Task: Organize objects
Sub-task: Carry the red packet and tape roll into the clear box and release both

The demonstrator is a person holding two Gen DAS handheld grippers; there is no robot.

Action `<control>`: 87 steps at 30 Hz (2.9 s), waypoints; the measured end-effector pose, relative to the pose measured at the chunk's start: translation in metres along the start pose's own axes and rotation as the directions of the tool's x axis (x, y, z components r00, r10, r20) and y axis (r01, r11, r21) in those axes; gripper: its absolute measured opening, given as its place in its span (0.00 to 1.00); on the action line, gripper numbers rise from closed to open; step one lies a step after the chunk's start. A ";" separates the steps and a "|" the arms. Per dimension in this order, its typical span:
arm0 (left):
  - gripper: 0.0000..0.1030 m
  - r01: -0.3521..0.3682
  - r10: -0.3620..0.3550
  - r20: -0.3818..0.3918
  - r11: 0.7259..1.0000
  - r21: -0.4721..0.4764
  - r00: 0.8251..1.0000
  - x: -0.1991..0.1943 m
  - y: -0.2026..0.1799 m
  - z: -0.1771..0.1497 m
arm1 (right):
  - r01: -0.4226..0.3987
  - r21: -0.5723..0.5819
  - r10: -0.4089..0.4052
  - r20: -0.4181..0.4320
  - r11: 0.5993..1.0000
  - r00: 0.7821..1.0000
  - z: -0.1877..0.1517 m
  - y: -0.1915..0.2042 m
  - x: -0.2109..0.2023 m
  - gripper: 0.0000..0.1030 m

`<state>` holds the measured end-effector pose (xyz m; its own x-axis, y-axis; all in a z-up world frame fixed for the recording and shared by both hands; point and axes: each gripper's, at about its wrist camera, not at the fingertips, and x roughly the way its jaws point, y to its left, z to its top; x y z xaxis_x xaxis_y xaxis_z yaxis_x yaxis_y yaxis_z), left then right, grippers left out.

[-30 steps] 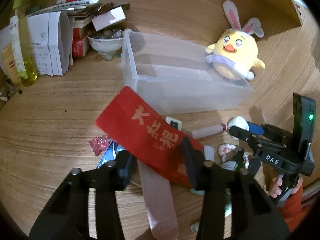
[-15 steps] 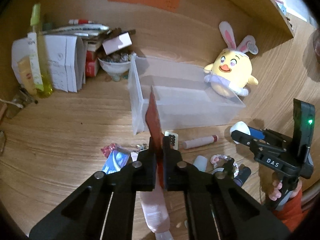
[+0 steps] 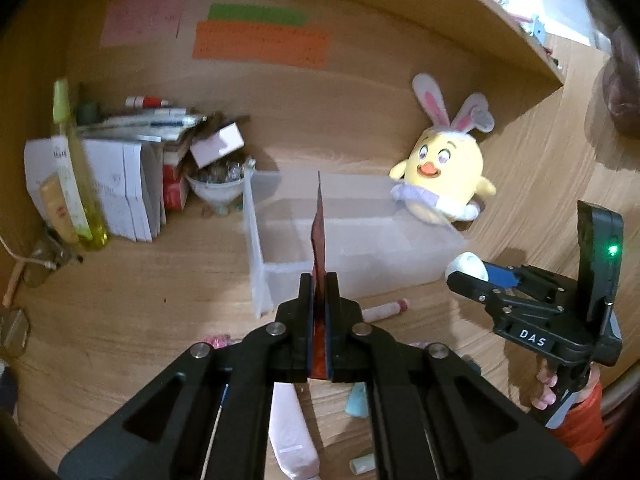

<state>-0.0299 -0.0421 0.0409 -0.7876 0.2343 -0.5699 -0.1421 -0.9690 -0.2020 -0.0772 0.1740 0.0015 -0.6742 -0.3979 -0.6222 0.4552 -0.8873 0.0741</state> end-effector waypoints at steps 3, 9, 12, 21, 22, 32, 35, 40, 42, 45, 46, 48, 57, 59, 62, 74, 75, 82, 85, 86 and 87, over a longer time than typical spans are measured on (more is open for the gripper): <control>0.03 0.004 -0.004 0.031 1.000 -0.004 1.000 -0.008 -0.002 0.009 | 0.002 -0.001 -0.002 0.027 1.000 1.000 0.007 0.000 -0.005 0.35; 0.03 -0.002 0.001 0.095 1.000 0.012 0.995 -0.021 -0.006 0.026 | -0.001 0.000 0.001 0.072 1.000 0.997 0.021 -0.001 -0.010 0.35; 0.03 -0.014 0.011 0.111 1.000 0.025 0.994 -0.021 -0.010 0.033 | -0.006 0.003 0.006 0.094 1.000 0.996 0.029 -0.002 -0.012 0.35; 0.03 -0.038 0.033 0.140 0.999 0.038 0.990 -0.012 -0.013 0.053 | 0.006 -0.024 -0.002 0.150 1.000 0.989 0.051 0.000 -0.014 0.35; 0.03 -0.042 0.036 0.143 0.998 0.043 0.989 -0.009 -0.014 0.056 | 0.006 -0.028 -0.002 0.154 1.000 0.988 0.053 0.001 -0.014 0.35; 0.03 -0.099 0.090 0.143 0.993 0.060 0.986 0.015 -0.014 0.075 | 0.016 -0.051 -0.007 0.164 0.999 0.986 0.073 0.004 0.003 0.35; 0.03 -0.120 0.111 0.126 0.990 0.068 0.986 0.027 -0.014 0.077 | 0.044 -0.053 -0.035 0.164 0.998 0.986 0.076 0.004 0.010 0.35; 0.03 -0.124 0.117 0.096 0.990 0.070 0.989 0.045 -0.012 0.079 | 0.044 -0.043 -0.038 0.143 0.998 0.989 0.079 0.000 0.026 0.35; 0.03 -0.112 0.106 0.087 0.991 0.067 0.991 0.049 -0.011 0.079 | 0.041 -0.038 -0.036 0.127 0.998 0.991 0.079 -0.002 0.033 0.35; 0.03 -0.104 0.099 0.071 0.992 0.072 0.993 0.057 -0.012 0.081 | 0.034 -0.030 -0.031 0.095 0.999 0.995 0.078 -0.005 0.045 0.35; 0.03 -0.102 0.097 0.067 0.992 0.073 0.993 0.059 -0.012 0.081 | 0.037 -0.030 -0.034 0.086 0.999 0.996 0.077 -0.005 0.048 0.35; 0.03 -0.091 0.087 0.053 0.993 0.074 0.995 0.064 -0.012 0.081 | 0.039 -0.028 -0.037 0.063 0.999 0.997 0.075 -0.007 0.056 0.35; 0.06 -0.076 0.078 -0.024 0.995 0.064 0.997 0.079 -0.004 0.070 | 0.042 -0.038 -0.044 -0.046 0.998 0.998 0.067 -0.014 0.086 0.35; 0.15 -0.074 0.076 -0.032 0.996 0.059 0.997 0.079 -0.002 0.068 | 0.045 -0.039 -0.047 -0.060 0.998 0.997 0.067 -0.014 0.091 0.35; 0.32 -0.077 0.079 -0.051 0.996 0.041 0.996 0.078 0.002 0.064 | 0.050 -0.042 -0.053 -0.080 0.998 0.995 0.066 -0.015 0.097 0.35; 0.73 -0.116 0.116 -0.034 0.993 0.025 0.993 0.051 0.014 0.048 | 0.073 -0.060 -0.080 -0.138 0.996 0.987 0.064 -0.013 0.110 0.36; 0.73 -0.118 0.119 -0.033 0.993 0.024 0.992 0.049 0.015 0.047 | 0.075 -0.062 -0.083 -0.140 0.995 0.987 0.064 -0.013 0.110 0.36; 0.77 -0.132 0.133 -0.050 0.991 0.020 0.990 0.038 0.021 0.036 | 0.076 -0.064 -0.085 -0.154 0.995 0.985 0.066 -0.011 0.110 0.37; 0.88 -0.144 0.144 -0.048 0.990 0.008 0.988 0.033 0.026 0.031 | 0.069 -0.051 -0.077 -0.164 0.996 0.984 0.066 -0.013 0.110 0.52; 0.89 -0.149 0.149 -0.046 0.989 0.007 0.988 0.032 0.027 0.029 | 0.066 -0.046 -0.072 -0.164 0.997 0.984 0.066 -0.013 0.109 0.56; 0.89 -0.154 0.154 -0.049 0.988 0.006 0.987 0.030 0.028 0.027 | 0.065 -0.042 -0.071 -0.158 0.997 0.985 0.066 -0.014 0.108 0.60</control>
<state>-0.0740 -0.0643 0.0397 -0.7699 0.0861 -0.6323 -0.0230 -0.9940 -0.1074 -0.1943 0.1279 -0.0153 -0.6044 -0.2920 -0.7412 0.4346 -0.9006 0.0004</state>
